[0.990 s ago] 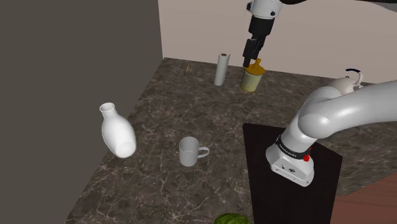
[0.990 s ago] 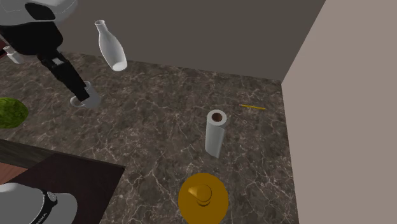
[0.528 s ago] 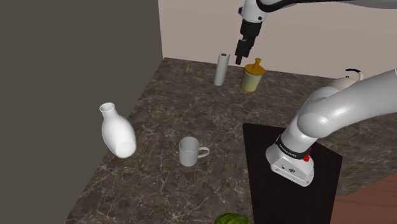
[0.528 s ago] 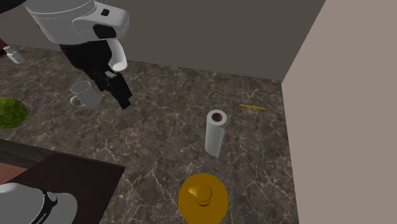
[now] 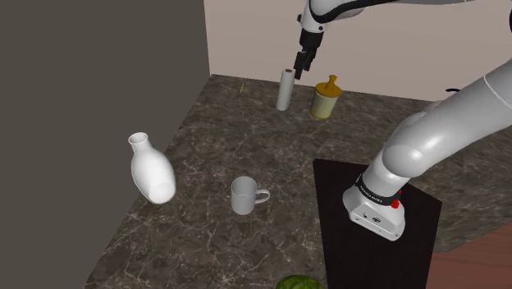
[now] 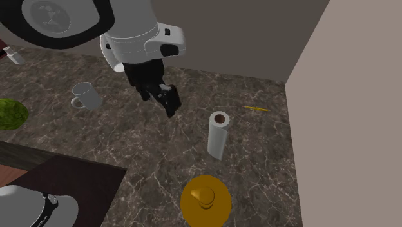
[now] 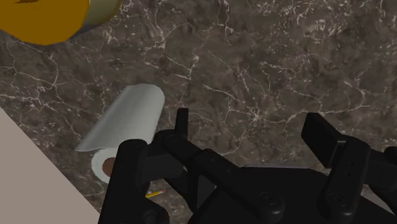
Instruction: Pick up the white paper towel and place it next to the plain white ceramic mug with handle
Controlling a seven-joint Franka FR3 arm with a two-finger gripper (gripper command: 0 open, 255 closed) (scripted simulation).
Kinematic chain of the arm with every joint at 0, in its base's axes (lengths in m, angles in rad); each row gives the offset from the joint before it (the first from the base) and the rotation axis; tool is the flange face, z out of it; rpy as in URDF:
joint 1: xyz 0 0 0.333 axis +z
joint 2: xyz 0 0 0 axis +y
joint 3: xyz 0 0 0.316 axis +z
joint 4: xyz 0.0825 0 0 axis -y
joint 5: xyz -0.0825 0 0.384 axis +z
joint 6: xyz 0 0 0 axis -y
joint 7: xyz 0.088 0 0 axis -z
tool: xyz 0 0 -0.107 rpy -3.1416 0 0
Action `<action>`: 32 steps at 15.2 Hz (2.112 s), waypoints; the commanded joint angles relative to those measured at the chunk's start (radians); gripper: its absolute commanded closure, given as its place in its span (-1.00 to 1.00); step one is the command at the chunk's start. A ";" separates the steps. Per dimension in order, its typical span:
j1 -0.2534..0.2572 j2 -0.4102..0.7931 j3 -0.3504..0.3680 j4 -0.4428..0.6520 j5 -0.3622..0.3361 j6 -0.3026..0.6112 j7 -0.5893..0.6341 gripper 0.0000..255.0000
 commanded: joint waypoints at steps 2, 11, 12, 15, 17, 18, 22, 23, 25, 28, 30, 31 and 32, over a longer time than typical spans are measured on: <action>-0.004 0.111 -0.031 0.072 0.005 0.052 -0.050 -1.00; -0.036 0.436 -0.096 0.336 0.077 0.145 -0.212 -1.00; -0.043 0.473 -0.099 0.372 0.089 0.149 -0.230 -1.00; -0.049 0.510 -0.100 0.384 0.101 0.175 -0.244 -1.00; -0.051 0.521 -0.099 0.371 0.104 0.199 -0.247 -1.00; -0.051 0.527 -0.099 0.365 0.107 0.211 -0.248 -1.00; -0.053 0.544 -0.098 0.350 0.112 0.241 -0.252 -1.00; -0.053 0.544 -0.098 0.350 0.112 0.241 -0.252 -1.00; -0.053 0.544 -0.098 0.350 0.112 0.241 -0.252 -1.00; -0.053 0.544 -0.098 0.350 0.112 0.241 -0.252 -1.00; -0.053 0.544 -0.098 0.350 0.112 0.241 -0.252 1.00; -0.053 0.544 -0.098 0.350 0.112 0.241 -0.252 1.00; -0.053 0.544 -0.098 0.350 0.112 0.241 -0.252 1.00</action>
